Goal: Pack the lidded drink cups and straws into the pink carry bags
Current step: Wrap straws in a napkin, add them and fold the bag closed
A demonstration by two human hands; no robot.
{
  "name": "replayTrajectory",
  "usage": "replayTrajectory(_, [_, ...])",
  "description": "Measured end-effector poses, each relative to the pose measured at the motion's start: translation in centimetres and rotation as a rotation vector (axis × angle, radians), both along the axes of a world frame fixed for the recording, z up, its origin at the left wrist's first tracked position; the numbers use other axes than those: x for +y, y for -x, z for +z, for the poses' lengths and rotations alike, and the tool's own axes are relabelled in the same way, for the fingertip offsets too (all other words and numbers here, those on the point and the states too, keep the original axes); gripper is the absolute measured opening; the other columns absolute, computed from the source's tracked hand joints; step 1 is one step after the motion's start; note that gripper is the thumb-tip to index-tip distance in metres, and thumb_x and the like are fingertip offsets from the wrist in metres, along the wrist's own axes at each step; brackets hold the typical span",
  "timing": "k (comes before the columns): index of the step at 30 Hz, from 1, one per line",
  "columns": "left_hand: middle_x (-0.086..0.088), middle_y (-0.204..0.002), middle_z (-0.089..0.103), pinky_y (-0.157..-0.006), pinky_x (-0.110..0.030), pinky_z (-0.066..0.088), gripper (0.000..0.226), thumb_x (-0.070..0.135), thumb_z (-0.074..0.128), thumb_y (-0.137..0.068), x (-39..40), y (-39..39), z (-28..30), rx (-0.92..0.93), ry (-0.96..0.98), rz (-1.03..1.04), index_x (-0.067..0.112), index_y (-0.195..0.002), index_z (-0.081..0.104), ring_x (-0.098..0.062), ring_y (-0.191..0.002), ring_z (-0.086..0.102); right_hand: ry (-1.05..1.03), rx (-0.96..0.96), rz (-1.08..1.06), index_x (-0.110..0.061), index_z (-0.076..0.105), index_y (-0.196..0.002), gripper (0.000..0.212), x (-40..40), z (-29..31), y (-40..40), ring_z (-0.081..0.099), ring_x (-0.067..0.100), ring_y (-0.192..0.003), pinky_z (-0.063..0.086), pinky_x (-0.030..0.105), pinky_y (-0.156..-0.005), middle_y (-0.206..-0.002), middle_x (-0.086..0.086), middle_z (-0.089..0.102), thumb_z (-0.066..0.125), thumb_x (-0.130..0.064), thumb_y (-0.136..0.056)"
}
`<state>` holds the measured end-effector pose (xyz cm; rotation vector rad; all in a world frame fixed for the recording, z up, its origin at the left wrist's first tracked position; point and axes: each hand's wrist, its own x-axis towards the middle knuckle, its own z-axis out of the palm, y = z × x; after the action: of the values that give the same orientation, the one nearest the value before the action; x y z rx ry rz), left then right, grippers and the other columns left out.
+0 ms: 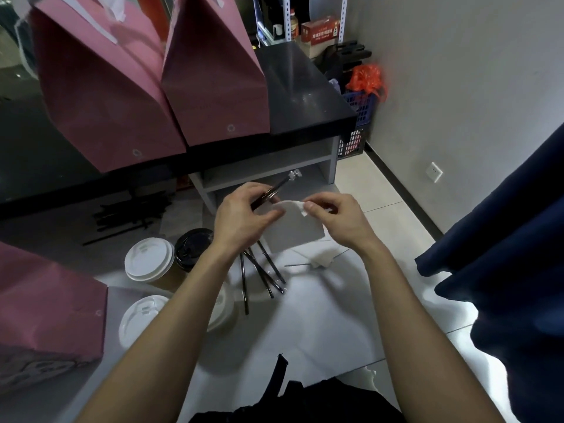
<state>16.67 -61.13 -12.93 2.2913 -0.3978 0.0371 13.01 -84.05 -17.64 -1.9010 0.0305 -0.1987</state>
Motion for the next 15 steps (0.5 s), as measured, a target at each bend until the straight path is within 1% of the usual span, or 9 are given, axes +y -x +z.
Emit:
replayTrajectory(1, [0.021, -0.111, 0.075, -0.091, -0.038, 0.058, 0.013, 0.042, 0.089, -0.086, 0.4, -0.2, -0.1, 0.015, 0.001, 0.027, 0.037, -0.091, 0.078, -0.003, -0.104, 0.07, -0.006, 0.003, -0.018, -0.026, 0.083, -0.106, 0.015, 0.1, -0.6, 0.1, 0.071, 0.0, -0.086, 0.053, 0.019, -0.078, -0.09, -0.015, 0.079, 0.069, -0.031, -0.106])
replayTrajectory(3, [0.018, -0.102, 0.079, -0.089, -0.046, 0.061, 0.015, 0.046, 0.087, -0.085, 1.5, -0.4, -0.4, 0.075, 0.029, 0.105, 0.035, -0.088, 0.078, -0.007, -0.098, 0.074, 0.064, 0.013, -0.084, -0.023, 0.082, -0.116, 0.021, 0.2, -2.1, 0.0, 0.073, 0.005, -0.093, 0.057, 0.025, -0.082, -0.1, -0.012, 0.08, 0.064, -0.03, -0.108])
replayTrajectory(5, [0.019, -0.095, 0.08, -0.087, -0.047, 0.064, 0.016, 0.048, 0.086, -0.082, 2.6, -0.5, -0.4, 0.097, 0.078, 0.173, 0.036, -0.089, 0.079, -0.005, -0.092, 0.075, 0.282, 0.06, -0.092, -0.02, 0.081, -0.121, 0.021, 0.1, -4.0, -0.3, 0.07, 0.013, -0.108, 0.057, 0.035, -0.096, -0.117, -0.006, 0.078, 0.07, -0.025, -0.104])
replayTrajectory(7, [0.021, -0.097, 0.081, -0.09, -0.047, 0.064, 0.012, 0.043, 0.086, -0.082, 3.5, -0.5, -0.4, 0.101, 0.133, 0.192, 0.035, -0.088, 0.08, -0.006, -0.094, 0.076, 0.479, 0.153, -0.014, -0.02, 0.079, -0.124, 0.027, 0.4, -5.5, -1.0, 0.064, 0.019, -0.123, 0.05, 0.036, -0.107, -0.131, -0.002, 0.071, 0.077, -0.024, -0.097])
replayTrajectory(9, [0.016, -0.099, 0.082, -0.092, -0.049, 0.063, 0.01, 0.037, 0.086, -0.082, 4.2, -0.6, -0.2, 0.118, 0.169, 0.202, 0.031, -0.087, 0.08, -0.014, -0.097, 0.077, 0.609, 0.195, 0.055, -0.02, 0.079, -0.125, 0.03, 0.9, -6.4, -1.9, 0.059, 0.023, -0.128, 0.048, 0.038, -0.11, -0.134, 0.001, 0.067, 0.078, -0.028, -0.096])
replayTrajectory(11, [0.006, -0.094, 0.081, -0.088, -0.049, 0.062, 0.012, 0.034, 0.087, -0.084, 4.8, -0.7, -0.2, 0.115, 0.184, 0.219, 0.026, -0.087, 0.08, -0.024, -0.093, 0.076, 0.754, 0.212, 0.101, -0.024, 0.08, -0.124, 0.029, 1.5, -7.0, -2.6, 0.054, 0.026, -0.128, 0.046, 0.042, -0.109, -0.134, 0.0, 0.067, 0.077, -0.033, -0.096])
replayTrajectory(12, [0.002, -0.091, 0.079, -0.085, -0.046, 0.06, 0.013, 0.033, 0.087, -0.085, 5.1, -0.8, -0.2, 0.106, 0.19, 0.222, 0.024, -0.086, 0.079, -0.024, -0.09, 0.074, 0.809, 0.214, 0.117, -0.026, 0.081, -0.121, 0.027, 1.6, -7.2, -2.9, 0.052, 0.026, -0.127, 0.044, 0.043, -0.108, -0.133, 0.0, 0.067, 0.076, -0.036, -0.096])
replayTrajectory(13, [0.001, -0.089, 0.079, -0.082, -0.042, 0.059, 0.014, 0.032, 0.087, -0.086, 5.3, -0.8, -0.2, 0.095, 0.198, 0.215, 0.023, -0.086, 0.078, -0.022, -0.086, 0.073, 0.833, 0.209, 0.12, -0.027, 0.082, -0.118, 0.025, 1.7, -7.4, -3.1, 0.05, 0.026, -0.126, 0.043, 0.043, -0.107, -0.132, -0.001, 0.067, 0.076, -0.037, -0.096])
replayTrajectory(15, [0.001, -0.088, 0.078, -0.078, -0.034, 0.055, 0.015, 0.032, 0.087, -0.089, 5.5, -0.8, -0.2, 0.073, 0.204, 0.191, 0.022, -0.086, 0.077, -0.011, -0.081, 0.07, 0.834, 0.179, 0.093, -0.028, 0.084, -0.114, 0.023, 1.4, -7.8, -3.4, 0.05, 0.025, -0.124, 0.04, 0.042, -0.106, -0.128, -0.002, 0.069, 0.074, -0.039, -0.097])
